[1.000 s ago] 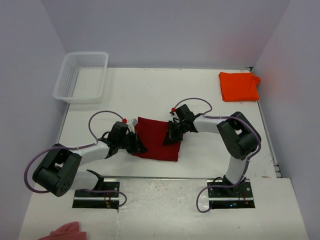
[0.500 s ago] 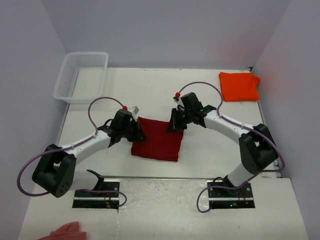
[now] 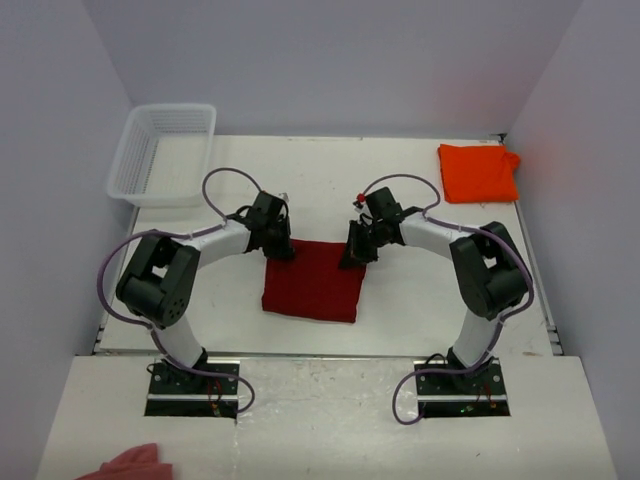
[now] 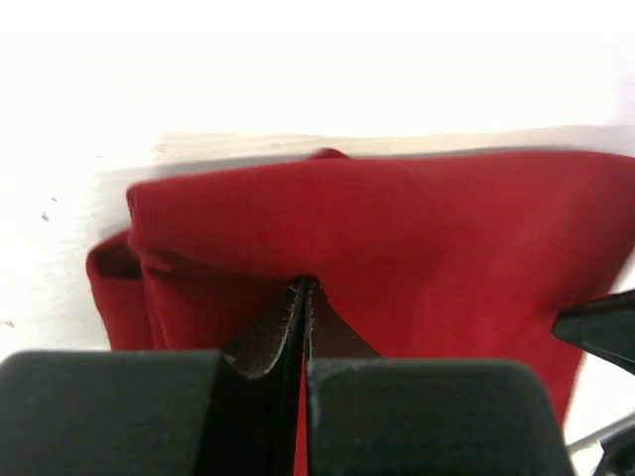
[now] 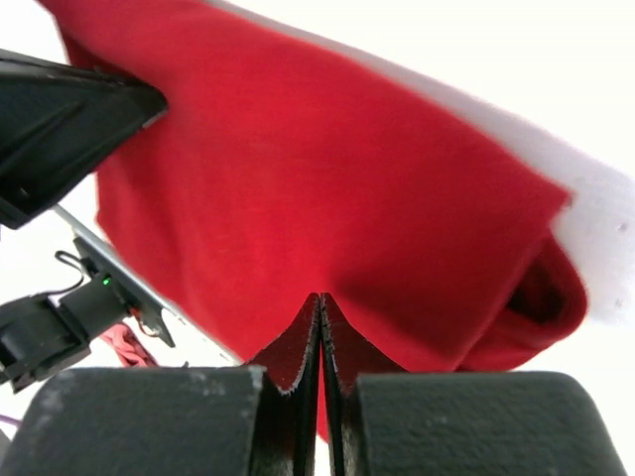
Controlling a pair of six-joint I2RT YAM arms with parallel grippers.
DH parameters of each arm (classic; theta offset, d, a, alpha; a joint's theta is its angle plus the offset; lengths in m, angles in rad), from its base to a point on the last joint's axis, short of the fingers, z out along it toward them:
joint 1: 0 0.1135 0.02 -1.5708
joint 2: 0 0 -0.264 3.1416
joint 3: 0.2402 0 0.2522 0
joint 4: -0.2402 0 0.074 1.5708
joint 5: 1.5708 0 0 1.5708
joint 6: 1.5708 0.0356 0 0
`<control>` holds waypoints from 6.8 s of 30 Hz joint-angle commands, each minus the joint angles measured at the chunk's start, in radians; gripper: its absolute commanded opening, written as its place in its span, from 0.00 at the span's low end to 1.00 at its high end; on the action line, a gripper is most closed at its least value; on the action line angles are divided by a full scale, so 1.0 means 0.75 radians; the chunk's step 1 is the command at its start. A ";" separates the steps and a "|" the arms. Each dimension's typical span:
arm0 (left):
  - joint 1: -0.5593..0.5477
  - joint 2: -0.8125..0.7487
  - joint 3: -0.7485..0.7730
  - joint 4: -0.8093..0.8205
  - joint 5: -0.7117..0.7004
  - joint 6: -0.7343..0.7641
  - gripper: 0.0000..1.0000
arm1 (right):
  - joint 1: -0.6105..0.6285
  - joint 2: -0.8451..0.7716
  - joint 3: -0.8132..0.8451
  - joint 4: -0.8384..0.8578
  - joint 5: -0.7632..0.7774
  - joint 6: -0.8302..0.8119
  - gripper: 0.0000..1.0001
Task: Fold and stack the t-shirts
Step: Smooth out wrinkles on the folded tshirt, then put the neatly folded tshirt into the corner of the board with the right arm
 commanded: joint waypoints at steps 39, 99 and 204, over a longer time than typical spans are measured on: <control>0.057 -0.624 -0.533 -0.021 0.032 -0.025 0.00 | -0.044 -0.071 -0.209 0.131 -0.002 0.054 0.00; -0.108 -0.504 -0.445 0.035 -0.023 -0.070 0.00 | 0.009 -0.496 -0.653 0.372 0.119 0.105 0.79; -0.168 -0.618 -0.568 0.067 -0.066 0.020 0.01 | -0.179 0.477 1.195 -0.567 1.822 -0.754 0.00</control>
